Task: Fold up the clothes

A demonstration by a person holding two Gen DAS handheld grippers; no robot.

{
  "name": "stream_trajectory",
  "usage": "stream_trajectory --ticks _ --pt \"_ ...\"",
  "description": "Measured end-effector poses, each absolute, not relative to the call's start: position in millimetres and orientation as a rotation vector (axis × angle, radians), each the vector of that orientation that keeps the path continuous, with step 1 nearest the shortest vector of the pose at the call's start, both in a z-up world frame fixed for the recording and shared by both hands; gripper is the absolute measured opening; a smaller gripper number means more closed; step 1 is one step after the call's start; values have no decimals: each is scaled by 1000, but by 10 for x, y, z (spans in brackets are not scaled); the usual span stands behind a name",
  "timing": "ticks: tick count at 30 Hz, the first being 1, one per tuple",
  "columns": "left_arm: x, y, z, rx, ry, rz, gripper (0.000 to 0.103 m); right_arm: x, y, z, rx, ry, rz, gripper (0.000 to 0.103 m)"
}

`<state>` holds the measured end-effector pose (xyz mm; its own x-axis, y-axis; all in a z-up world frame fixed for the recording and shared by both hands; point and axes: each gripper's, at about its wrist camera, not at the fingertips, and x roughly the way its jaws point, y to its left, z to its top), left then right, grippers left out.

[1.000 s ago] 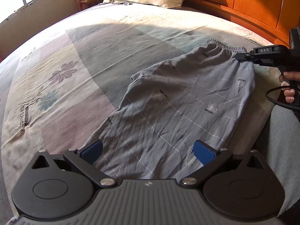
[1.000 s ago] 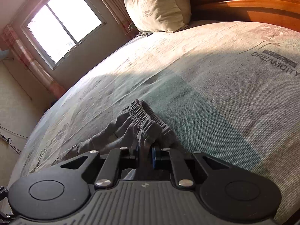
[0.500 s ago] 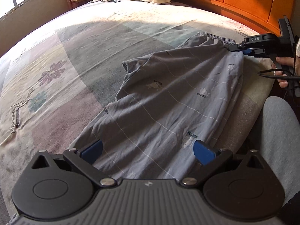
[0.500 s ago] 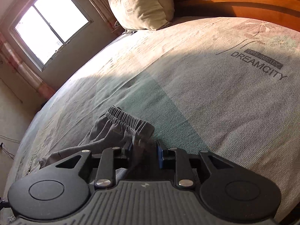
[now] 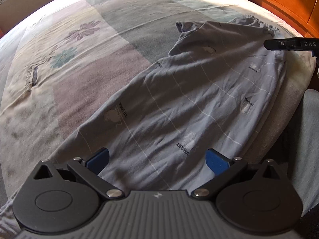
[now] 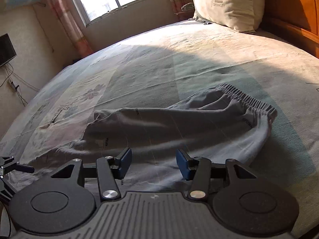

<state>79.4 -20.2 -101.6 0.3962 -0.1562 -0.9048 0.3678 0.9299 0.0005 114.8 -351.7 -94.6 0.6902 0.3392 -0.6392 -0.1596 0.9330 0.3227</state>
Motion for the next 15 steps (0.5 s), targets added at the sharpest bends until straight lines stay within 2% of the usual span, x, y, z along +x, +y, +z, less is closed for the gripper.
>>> stream_trajectory --ticks 3,5,8,11,12,15 --pt "600 -73 -1028 172 1123 -336 102 1093 -3348 -1167 230 852 257 62" --pt "499 -10 -1008 160 1141 -345 102 912 -3331 -1169 237 830 267 66" --pt "565 3 -875 170 1169 -383 102 842 -3297 -1063 222 869 279 67" --pt "887 -8 -582 81 1069 -446 102 972 -3284 -839 205 794 302 70" --pt "1034 -16 -483 22 1034 -468 102 1066 -3270 -787 188 765 298 74" --pt "1557 -62 -323 -211 944 -566 102 1376 -3289 -811 203 738 270 75"
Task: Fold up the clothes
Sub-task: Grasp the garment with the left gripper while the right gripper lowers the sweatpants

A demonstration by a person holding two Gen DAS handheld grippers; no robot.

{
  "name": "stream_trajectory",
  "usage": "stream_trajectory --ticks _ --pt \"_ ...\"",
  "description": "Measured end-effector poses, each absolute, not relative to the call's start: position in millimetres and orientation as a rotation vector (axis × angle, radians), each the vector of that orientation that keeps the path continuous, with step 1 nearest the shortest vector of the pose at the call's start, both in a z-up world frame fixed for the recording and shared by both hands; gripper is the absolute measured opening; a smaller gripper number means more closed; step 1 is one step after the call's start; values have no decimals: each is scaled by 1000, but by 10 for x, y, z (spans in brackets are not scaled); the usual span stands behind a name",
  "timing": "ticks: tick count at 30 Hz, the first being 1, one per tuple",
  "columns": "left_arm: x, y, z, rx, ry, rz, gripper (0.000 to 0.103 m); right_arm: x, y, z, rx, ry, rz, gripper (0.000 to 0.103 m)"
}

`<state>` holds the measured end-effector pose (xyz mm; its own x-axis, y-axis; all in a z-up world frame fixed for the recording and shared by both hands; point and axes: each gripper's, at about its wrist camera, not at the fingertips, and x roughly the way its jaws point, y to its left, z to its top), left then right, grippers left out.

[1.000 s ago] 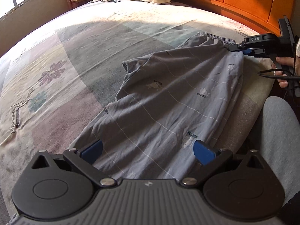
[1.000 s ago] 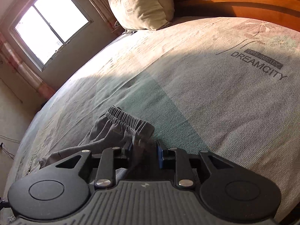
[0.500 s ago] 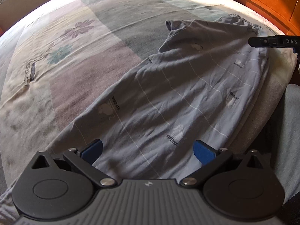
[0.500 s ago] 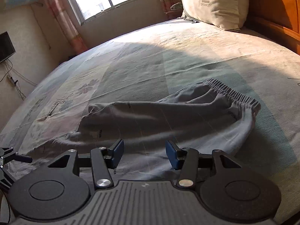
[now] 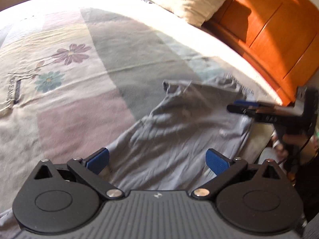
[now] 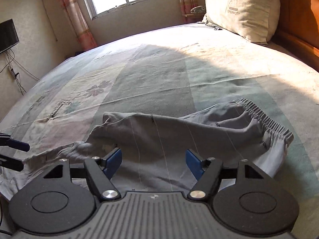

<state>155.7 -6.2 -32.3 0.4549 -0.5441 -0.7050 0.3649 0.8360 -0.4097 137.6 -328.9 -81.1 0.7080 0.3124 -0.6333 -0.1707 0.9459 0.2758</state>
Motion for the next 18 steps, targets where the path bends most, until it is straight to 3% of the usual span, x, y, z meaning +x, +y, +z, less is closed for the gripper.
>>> stream_trajectory --ticks 5,9,18 --pt "2379 -254 -601 -514 977 -642 102 1555 -3437 -1174 290 825 231 75" --pt "2779 -354 -939 -717 1063 -736 102 1296 -3528 -1280 298 744 282 75" --pt "2846 -477 -1095 -852 1125 -853 102 1273 -3567 -1286 338 736 301 76"
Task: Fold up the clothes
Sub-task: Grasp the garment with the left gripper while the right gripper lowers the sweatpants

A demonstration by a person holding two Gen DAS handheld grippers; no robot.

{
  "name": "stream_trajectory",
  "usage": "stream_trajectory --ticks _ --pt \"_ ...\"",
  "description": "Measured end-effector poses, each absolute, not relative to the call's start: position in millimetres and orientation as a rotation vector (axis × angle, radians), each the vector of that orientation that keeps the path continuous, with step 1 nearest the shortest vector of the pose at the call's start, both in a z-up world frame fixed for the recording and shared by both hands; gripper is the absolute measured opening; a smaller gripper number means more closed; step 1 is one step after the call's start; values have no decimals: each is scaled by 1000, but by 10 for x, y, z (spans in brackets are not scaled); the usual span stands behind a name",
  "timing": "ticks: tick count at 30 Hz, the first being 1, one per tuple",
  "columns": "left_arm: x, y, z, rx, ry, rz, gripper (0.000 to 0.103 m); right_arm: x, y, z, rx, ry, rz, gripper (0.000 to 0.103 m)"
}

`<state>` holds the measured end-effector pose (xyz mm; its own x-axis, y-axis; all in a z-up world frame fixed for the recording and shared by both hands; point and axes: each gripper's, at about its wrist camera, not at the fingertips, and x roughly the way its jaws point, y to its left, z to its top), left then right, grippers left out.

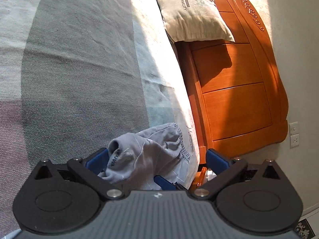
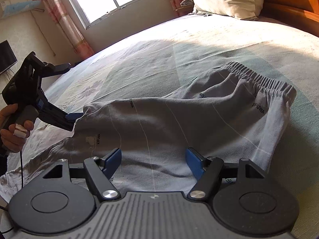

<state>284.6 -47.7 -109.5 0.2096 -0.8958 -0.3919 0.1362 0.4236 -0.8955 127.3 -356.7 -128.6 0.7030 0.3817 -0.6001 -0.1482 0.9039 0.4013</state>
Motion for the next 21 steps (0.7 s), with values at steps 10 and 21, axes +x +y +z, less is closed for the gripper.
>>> stream_trajectory --ticks 10,21 --pt "2695 -474 -1170 -854 1173 -844 102 1289 -3559 -1282 333 733 303 78" --pt "2824 -590 -1229 -926 1133 -884 102 1295 -3557 -1289 335 728 306 80"
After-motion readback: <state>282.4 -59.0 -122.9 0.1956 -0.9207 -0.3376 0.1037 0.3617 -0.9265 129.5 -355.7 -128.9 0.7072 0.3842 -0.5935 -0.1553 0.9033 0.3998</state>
